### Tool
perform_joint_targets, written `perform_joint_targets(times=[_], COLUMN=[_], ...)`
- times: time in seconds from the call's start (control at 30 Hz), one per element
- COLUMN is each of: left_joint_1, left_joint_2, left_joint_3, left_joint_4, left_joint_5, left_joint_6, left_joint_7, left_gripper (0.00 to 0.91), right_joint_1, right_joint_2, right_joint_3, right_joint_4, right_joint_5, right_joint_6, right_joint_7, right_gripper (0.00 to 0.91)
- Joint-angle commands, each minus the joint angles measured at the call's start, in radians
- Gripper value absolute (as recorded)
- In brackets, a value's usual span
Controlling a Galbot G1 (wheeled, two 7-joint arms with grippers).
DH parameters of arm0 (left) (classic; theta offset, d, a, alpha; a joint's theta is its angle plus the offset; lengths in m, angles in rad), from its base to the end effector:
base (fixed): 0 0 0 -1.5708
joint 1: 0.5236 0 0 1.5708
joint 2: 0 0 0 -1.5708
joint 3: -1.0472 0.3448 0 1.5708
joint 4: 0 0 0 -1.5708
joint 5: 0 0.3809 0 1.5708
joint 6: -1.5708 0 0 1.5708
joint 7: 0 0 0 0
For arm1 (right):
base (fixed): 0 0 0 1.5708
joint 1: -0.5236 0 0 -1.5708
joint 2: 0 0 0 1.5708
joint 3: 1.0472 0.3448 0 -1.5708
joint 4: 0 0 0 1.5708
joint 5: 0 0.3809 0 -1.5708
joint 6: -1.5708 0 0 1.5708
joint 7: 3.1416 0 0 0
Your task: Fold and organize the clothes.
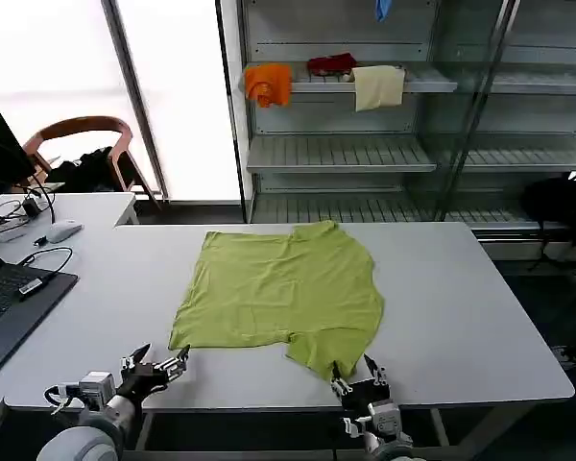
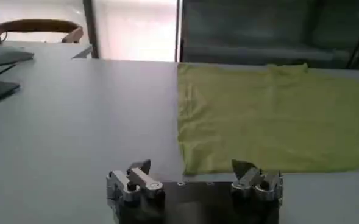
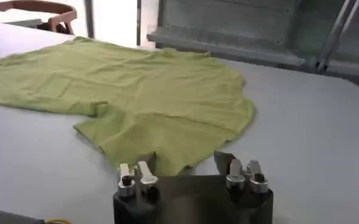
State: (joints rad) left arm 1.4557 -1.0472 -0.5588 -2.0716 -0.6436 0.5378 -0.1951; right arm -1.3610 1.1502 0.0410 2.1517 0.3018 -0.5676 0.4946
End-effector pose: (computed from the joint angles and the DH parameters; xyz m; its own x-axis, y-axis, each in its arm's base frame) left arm 0.2531 0.0911 -0.2559 -0.8714 0.0716 0.4853 0.0501 0.9971 -0.0571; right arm 0.2114 0.0795 -0.2623 -0.8895 -0.1118 0.4430 -0.1860 0.9742 -0.1275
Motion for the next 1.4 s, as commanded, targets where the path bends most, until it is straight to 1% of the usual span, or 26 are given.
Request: perform_joint_targets(times=[0.03, 0.07, 0.1, 0.13, 0.17, 0.5, 0.63, 0.77, 0.93, 1.07, 1.2, 1.27, 1.3, 1.4], left_joint_1=[-0.048, -0.049, -0.049, -0.049, -0.048, -0.038, -0.026, -0.022, -0.04, -0.075, -0.156, -0.2, -0.222, -0.304], left_joint_2=[-0.002, -0.003, -0.003, -0.004, -0.005, -0.002, 0.001, 0.007, 0.012, 0.012, 0.011, 0.012, 0.009, -0.004], left_joint_3=[0.01, 0.011, 0.012, 0.014, 0.018, 0.026, 0.025, 0.021, 0.023, 0.036, 0.06, 0.081, 0.093, 0.142], left_joint_4=[0.077, 0.078, 0.078, 0.079, 0.08, 0.078, 0.045, -0.006, -0.057, -0.078, -0.043, -0.021, -0.005, 0.043], left_joint_5=[-0.009, -0.008, -0.007, -0.003, 0.002, 0.042, 0.053, 0.008, -0.044, -0.062, -0.076, -0.083, -0.081, -0.081], left_joint_6=[-0.009, -0.011, -0.012, -0.014, -0.019, -0.033, -0.065, -0.109, -0.137, -0.14, -0.139, -0.136, -0.135, -0.135], left_joint_7=[0.023, 0.025, 0.027, 0.031, 0.035, 0.059, 0.06, 0.046, 0.007, -0.034, -0.075, -0.087, -0.093, -0.13], left_gripper=[0.322, 0.101, 0.02, 0.01, 0.01, 0.0, 0.0, 0.0, 0.0, 0.0, 0.0, 0.0, 0.0, 0.0], right_joint_1=[0.019, 0.017, 0.016, 0.016, 0.015, -0.001, 0.0, -0.003, 0.0, 0.016, 0.055, 0.097, 0.114, 0.174], right_joint_2=[0.004, 0.004, 0.005, 0.005, 0.005, 0.004, 0.002, -0.006, -0.013, -0.02, -0.025, -0.032, -0.034, -0.037], right_joint_3=[-0.019, -0.019, -0.019, -0.019, -0.019, -0.01, -0.001, 0.017, 0.053, 0.087, 0.119, 0.145, 0.149, 0.16], right_joint_4=[-0.019, -0.018, -0.018, -0.018, -0.018, -0.009, 0.02, 0.058, 0.082, 0.102, 0.094, 0.064, 0.035, -0.032], right_joint_5=[0.002, 0.0, -0.001, -0.001, -0.002, -0.013, -0.024, -0.047, -0.045, -0.053, -0.058, -0.073, -0.101, -0.103], right_joint_6=[-0.012, -0.012, -0.012, -0.012, -0.012, -0.011, -0.011, -0.011, -0.01, -0.011, -0.011, -0.01, -0.01, -0.01], right_joint_7=[0.002, 0.002, 0.003, 0.003, 0.003, -0.005, -0.004, -0.032, -0.047, -0.084, -0.132, -0.172, -0.195, -0.24], right_gripper=[0.302, 0.222, 0.101, 0.01, 0.0, 0.0, 0.0, 0.0, 0.0, 0.0, 0.0, 0.0, 0.0, 0.0])
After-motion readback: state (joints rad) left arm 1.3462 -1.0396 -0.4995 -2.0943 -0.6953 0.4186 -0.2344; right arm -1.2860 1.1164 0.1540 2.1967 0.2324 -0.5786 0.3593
